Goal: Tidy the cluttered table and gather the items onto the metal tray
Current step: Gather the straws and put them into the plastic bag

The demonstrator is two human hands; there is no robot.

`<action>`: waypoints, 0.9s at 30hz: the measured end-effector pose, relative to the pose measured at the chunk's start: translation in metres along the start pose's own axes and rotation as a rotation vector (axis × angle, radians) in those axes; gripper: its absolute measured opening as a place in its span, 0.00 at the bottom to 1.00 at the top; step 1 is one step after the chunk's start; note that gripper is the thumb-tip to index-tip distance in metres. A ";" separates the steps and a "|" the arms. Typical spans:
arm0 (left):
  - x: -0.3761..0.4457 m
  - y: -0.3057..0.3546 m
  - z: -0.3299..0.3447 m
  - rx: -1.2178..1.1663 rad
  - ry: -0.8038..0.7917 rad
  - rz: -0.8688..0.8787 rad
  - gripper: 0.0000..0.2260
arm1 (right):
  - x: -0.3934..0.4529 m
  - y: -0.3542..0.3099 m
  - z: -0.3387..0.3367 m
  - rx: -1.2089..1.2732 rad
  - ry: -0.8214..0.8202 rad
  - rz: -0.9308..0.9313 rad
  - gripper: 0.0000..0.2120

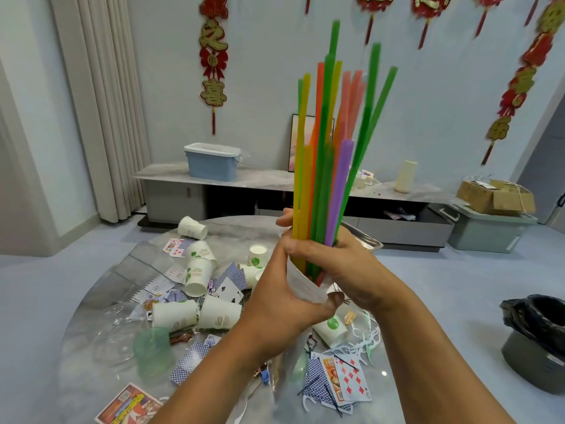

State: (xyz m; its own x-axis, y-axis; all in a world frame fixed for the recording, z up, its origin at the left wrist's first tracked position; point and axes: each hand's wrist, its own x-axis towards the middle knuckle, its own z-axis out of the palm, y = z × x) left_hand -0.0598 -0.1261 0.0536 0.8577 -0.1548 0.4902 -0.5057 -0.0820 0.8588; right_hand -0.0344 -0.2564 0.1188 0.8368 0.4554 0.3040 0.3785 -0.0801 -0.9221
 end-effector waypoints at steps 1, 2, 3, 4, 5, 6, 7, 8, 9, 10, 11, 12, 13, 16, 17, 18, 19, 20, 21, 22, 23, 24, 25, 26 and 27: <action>0.000 -0.001 0.000 -0.007 -0.002 0.004 0.37 | 0.001 0.001 0.000 0.015 0.014 -0.001 0.15; 0.000 -0.001 0.000 -0.015 -0.008 0.008 0.37 | 0.001 0.001 0.000 0.031 0.028 -0.003 0.17; 0.001 -0.001 0.000 -0.014 -0.011 0.010 0.38 | 0.002 0.001 -0.001 0.043 0.039 -0.007 0.18; 0.001 -0.002 0.000 -0.006 -0.013 0.011 0.39 | 0.002 0.001 -0.001 0.050 0.047 -0.011 0.20; 0.002 -0.002 0.000 -0.005 -0.016 0.011 0.39 | 0.003 0.001 -0.002 0.050 0.053 -0.016 0.20; 0.002 -0.003 0.000 -0.014 -0.023 0.006 0.39 | 0.003 0.001 -0.002 0.048 0.055 -0.019 0.21; 0.002 -0.004 0.000 -0.020 -0.033 -0.005 0.40 | 0.004 0.001 -0.003 0.044 0.055 -0.022 0.21; 0.002 -0.005 0.000 -0.021 -0.042 -0.018 0.40 | 0.004 0.001 -0.003 0.033 0.056 -0.028 0.21; 0.002 -0.006 0.000 -0.018 -0.049 -0.029 0.40 | 0.005 0.001 -0.003 0.014 0.061 -0.037 0.21; 0.002 -0.007 0.000 -0.014 -0.051 -0.036 0.40 | 0.005 0.000 -0.002 -0.007 0.070 -0.047 0.22; 0.003 -0.008 0.000 -0.013 -0.053 -0.042 0.40 | 0.006 0.000 -0.001 -0.022 0.079 -0.063 0.22; 0.003 -0.009 0.000 -0.012 -0.052 -0.044 0.41 | 0.006 -0.001 0.000 -0.026 0.092 -0.083 0.23; 0.004 -0.008 -0.001 -0.007 -0.048 -0.043 0.42 | 0.006 -0.002 0.001 -0.026 0.110 -0.108 0.24; 0.005 -0.007 -0.003 0.016 -0.030 -0.036 0.47 | 0.008 -0.005 0.004 0.007 0.192 -0.194 0.25; 0.006 -0.007 -0.004 0.017 -0.025 -0.038 0.48 | 0.008 -0.005 0.004 0.021 0.216 -0.223 0.24; 0.006 -0.008 -0.005 0.017 -0.020 -0.046 0.49 | 0.009 -0.006 0.004 0.021 0.230 -0.244 0.22; 0.006 -0.008 -0.005 0.014 -0.014 -0.054 0.49 | 0.009 -0.005 0.003 0.005 0.234 -0.246 0.18; 0.006 -0.009 -0.006 0.006 -0.011 -0.059 0.49 | 0.009 -0.004 0.002 -0.018 0.220 -0.219 0.16; 0.006 -0.009 -0.006 -0.001 -0.009 -0.064 0.49 | 0.008 -0.002 0.001 -0.042 0.180 -0.169 0.14; 0.006 -0.010 -0.006 -0.008 -0.008 -0.076 0.48 | 0.007 0.000 0.001 -0.059 0.118 -0.105 0.13; 0.006 -0.010 -0.007 -0.017 -0.010 -0.089 0.48 | 0.005 0.002 0.001 -0.077 0.053 -0.047 0.13; 0.006 -0.010 -0.006 -0.026 -0.014 -0.094 0.47 | 0.004 0.004 0.000 -0.100 0.019 -0.010 0.14; 0.006 -0.010 -0.006 -0.027 -0.015 -0.095 0.46 | 0.004 0.004 0.000 -0.123 0.024 -0.005 0.16; 0.006 -0.009 -0.007 -0.017 -0.010 -0.097 0.46 | 0.005 0.005 0.000 -0.141 0.067 -0.027 0.21; 0.006 -0.009 -0.007 -0.007 -0.004 -0.099 0.47 | 0.006 0.004 0.000 -0.156 0.141 -0.070 0.28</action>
State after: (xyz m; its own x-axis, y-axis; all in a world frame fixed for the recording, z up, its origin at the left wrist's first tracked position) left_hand -0.0499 -0.1196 0.0497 0.9033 -0.1498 0.4021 -0.4174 -0.0902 0.9042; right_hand -0.0285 -0.2538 0.1170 0.8493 0.3366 0.4067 0.4853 -0.1943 -0.8525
